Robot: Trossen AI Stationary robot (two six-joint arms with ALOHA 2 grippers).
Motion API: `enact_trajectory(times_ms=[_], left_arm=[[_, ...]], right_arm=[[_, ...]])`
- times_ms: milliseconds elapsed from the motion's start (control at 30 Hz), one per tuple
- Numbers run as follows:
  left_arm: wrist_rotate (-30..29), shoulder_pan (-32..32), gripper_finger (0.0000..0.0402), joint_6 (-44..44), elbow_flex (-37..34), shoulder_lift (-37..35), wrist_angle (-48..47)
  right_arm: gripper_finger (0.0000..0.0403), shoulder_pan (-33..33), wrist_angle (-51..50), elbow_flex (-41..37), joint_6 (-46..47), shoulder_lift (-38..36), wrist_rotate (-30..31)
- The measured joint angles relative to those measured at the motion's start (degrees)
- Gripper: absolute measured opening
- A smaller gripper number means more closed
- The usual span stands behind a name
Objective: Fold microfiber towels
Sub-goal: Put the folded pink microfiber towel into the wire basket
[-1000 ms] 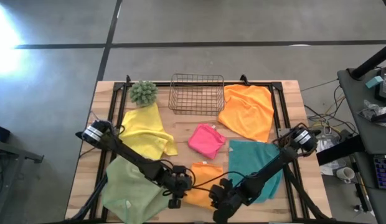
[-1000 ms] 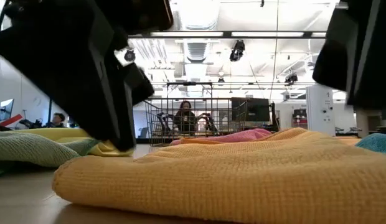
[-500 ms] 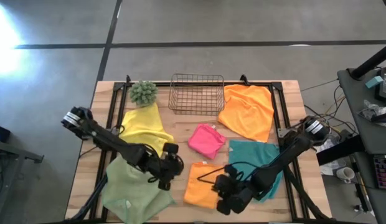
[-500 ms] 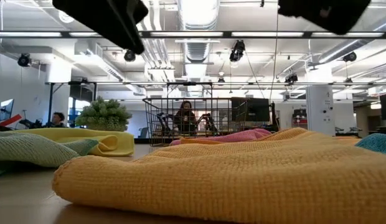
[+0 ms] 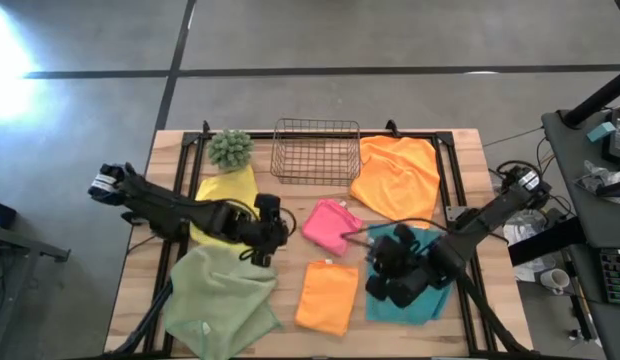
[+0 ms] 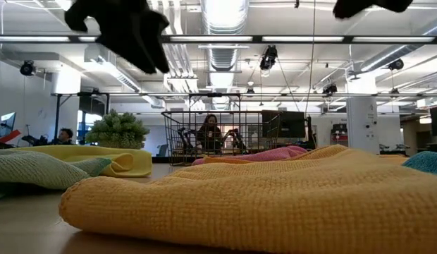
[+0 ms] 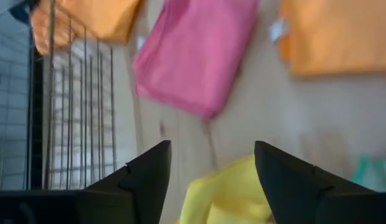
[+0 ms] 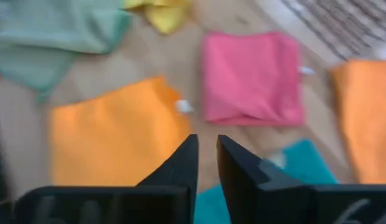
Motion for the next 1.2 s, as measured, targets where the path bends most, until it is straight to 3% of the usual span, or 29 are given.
enact_trajectory(times_ms=[167,367,633,800,1000,1200], left_arm=[[4.90,3.80,0.0217,4.62,-6.73,-0.51,6.99],[8.64,4.97,0.0217,9.30,-14.36,-0.31,23.44],[11.62,5.64,0.0217,15.94,-16.17,5.76,35.23],[14.16,7.66,0.0217,15.88,-14.07,11.72,36.08],[14.16,10.30,0.0217,15.92,-12.33,13.22,36.42],[18.52,12.45,0.0217,18.06,-12.84,15.34,37.39]], right_arm=[[0.0112,-2.98,-4.89,-0.04,4.14,0.85,-0.14],[0.0163,-3.87,-4.86,-0.74,-0.46,3.39,-0.92],[0.0168,-4.92,0.51,-6.23,-1.77,6.79,-2.08],[0.0163,-6.28,14.60,-11.08,-7.42,7.04,-2.15],[0.0155,-9.66,31.16,-16.79,-15.52,7.35,-5.27],[0.0157,-13.36,35.07,-18.35,-22.24,7.80,-6.65]])
